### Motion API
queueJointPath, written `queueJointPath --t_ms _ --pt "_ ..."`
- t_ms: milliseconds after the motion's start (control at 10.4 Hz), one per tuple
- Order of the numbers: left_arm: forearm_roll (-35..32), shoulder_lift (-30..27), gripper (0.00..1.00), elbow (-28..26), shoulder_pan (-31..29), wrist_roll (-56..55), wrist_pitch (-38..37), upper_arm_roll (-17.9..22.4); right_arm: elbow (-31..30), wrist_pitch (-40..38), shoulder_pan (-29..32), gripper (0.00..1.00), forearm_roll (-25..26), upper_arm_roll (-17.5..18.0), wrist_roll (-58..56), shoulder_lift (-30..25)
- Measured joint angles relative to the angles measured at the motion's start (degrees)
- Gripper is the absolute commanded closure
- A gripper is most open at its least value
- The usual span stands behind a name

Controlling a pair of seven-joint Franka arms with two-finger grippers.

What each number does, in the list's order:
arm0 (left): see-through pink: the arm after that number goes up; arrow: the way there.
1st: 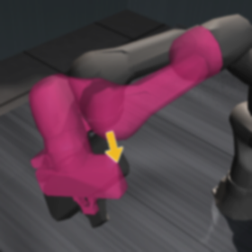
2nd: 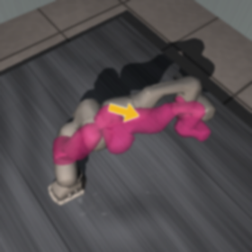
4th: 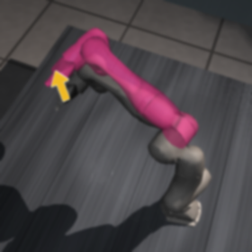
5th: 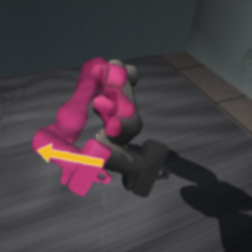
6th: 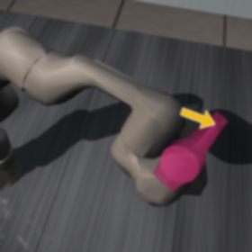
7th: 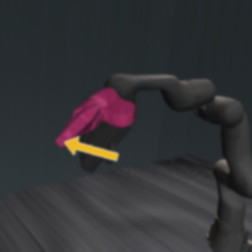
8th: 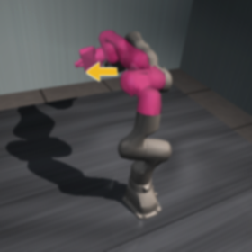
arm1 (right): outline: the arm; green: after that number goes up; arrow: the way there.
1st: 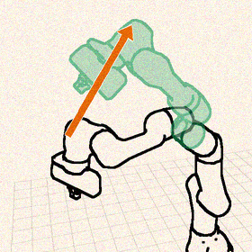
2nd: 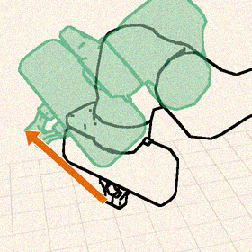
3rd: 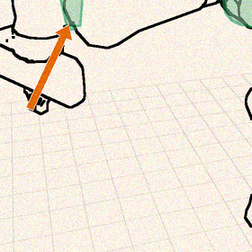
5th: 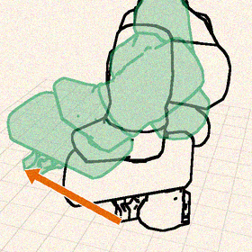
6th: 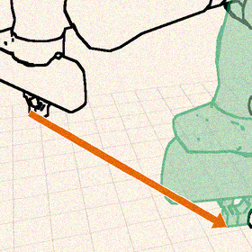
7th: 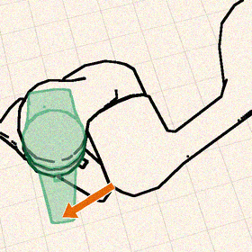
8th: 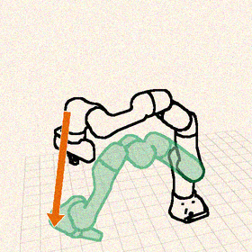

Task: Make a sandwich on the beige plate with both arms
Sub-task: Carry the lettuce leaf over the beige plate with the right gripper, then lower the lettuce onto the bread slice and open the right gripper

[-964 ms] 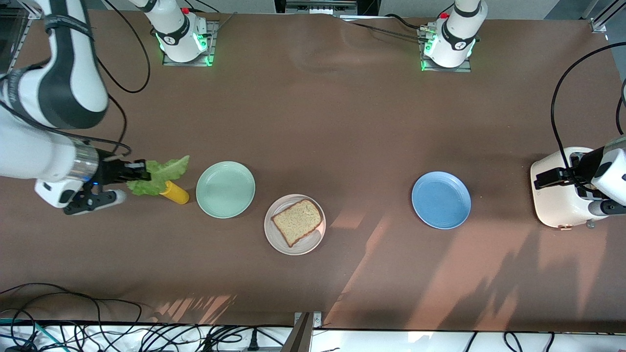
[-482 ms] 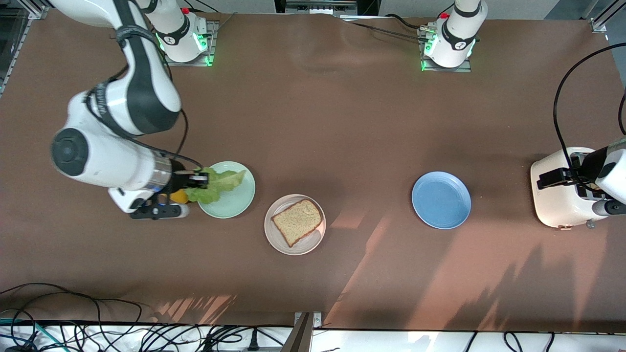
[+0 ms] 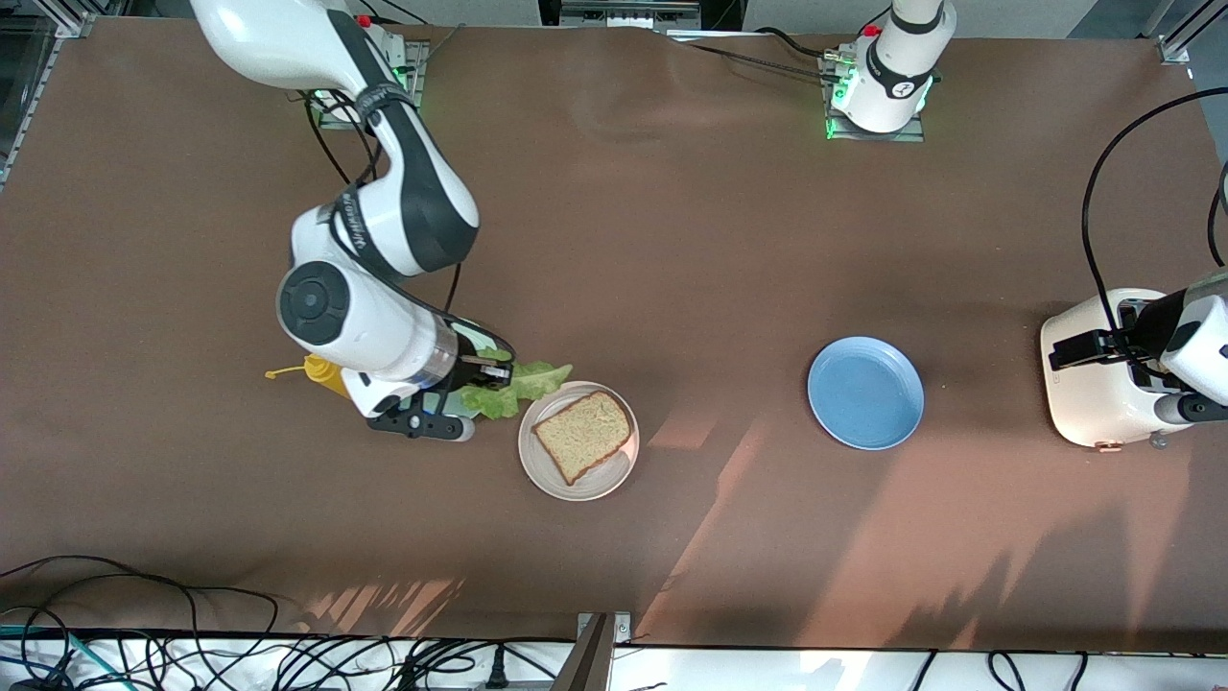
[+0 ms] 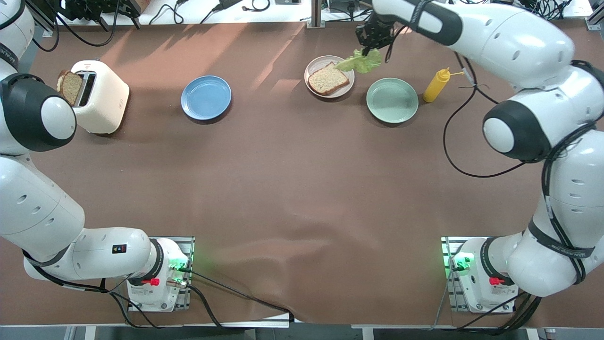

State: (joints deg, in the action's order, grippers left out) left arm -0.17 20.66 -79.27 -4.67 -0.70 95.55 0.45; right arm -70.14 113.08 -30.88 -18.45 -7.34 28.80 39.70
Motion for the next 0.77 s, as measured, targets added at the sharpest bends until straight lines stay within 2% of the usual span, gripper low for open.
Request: queueJointPath --t_ms 289,482,771 --pt "0.00 0.00 0.00 0.00 -0.04 0.00 0.00 0.03 4.13 5.78 -2.78 1.00 -0.02 -0.09 5.27 5.81" --pt "0.00 0.00 0.00 0.00 -0.05 0.00 0.00 0.04 4.54 9.76 -4.06 1.00 -0.02 -0.16 7.27 8.76" --pt "0.00 0.00 0.00 0.00 -0.06 0.00 0.00 0.05 4.92 11.80 -5.71 1.00 -0.02 -1.15 7.82 11.64"
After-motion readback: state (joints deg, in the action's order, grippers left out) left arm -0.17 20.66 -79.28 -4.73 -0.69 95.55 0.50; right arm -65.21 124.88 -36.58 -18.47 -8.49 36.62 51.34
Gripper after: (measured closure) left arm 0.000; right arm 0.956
